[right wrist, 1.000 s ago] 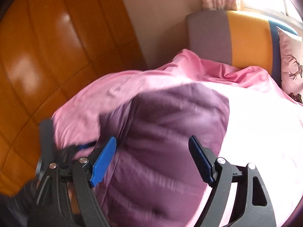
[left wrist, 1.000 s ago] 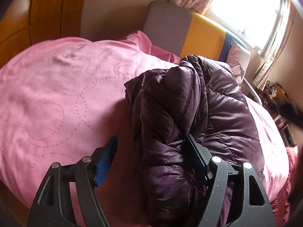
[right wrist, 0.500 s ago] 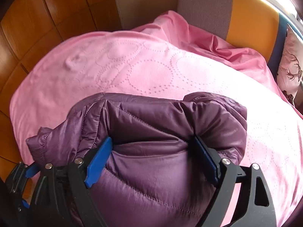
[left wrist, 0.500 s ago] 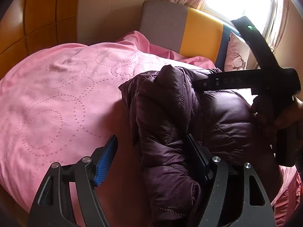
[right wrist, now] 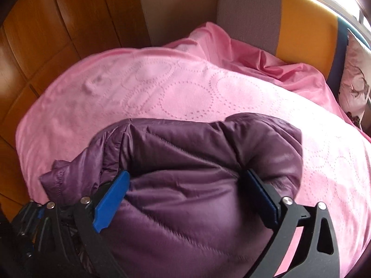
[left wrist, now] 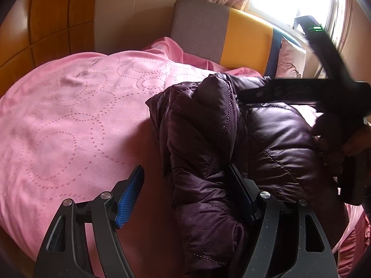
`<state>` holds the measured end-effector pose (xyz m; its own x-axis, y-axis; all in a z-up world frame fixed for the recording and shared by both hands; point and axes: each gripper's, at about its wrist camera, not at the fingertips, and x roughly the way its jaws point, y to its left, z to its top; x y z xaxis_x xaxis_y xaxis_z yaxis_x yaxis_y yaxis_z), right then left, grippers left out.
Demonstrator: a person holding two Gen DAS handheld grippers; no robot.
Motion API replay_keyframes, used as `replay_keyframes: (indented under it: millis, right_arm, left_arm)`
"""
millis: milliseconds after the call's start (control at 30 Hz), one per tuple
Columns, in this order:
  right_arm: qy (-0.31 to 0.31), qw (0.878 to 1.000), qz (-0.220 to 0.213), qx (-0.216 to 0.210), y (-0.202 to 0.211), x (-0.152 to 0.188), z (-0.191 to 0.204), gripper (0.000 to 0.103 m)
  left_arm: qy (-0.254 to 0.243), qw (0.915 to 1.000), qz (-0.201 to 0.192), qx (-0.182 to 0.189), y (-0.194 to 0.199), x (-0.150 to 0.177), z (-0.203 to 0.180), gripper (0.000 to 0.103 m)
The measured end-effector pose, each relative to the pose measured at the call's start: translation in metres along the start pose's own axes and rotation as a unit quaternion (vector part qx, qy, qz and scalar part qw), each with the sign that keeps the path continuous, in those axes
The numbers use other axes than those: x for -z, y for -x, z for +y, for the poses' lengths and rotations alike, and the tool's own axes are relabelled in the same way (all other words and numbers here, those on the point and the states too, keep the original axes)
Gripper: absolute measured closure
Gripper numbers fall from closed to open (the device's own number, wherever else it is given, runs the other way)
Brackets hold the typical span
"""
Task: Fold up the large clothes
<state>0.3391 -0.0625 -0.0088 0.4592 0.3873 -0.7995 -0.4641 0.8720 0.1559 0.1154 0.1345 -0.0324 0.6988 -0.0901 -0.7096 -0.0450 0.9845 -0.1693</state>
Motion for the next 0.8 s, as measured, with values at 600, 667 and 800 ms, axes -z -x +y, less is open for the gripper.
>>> replay_keyframes:
  millis: [600,667,800]
  right_arm:
    - [-0.207,0.948,0.048,-0.236,0.006,0.097,-0.103,0.002]
    - [-0.222,0.935,0.064,-0.27,-0.007,0.096,-0.099,0.002]
    - [-0.193,0.942,0.057,-0.268,-0.005,0.086,-0.076,0.006]
  left_arm:
    - [0.024,0.9992,0.001,0.033,0.0,0.004,0.011,0.029]
    - [0.048,0.9967,0.011,0.064,-0.006,0.004,0.023,0.029]
    - [0.109,0.985,0.03,0.13,-0.02,0.009,0.046,0.029]
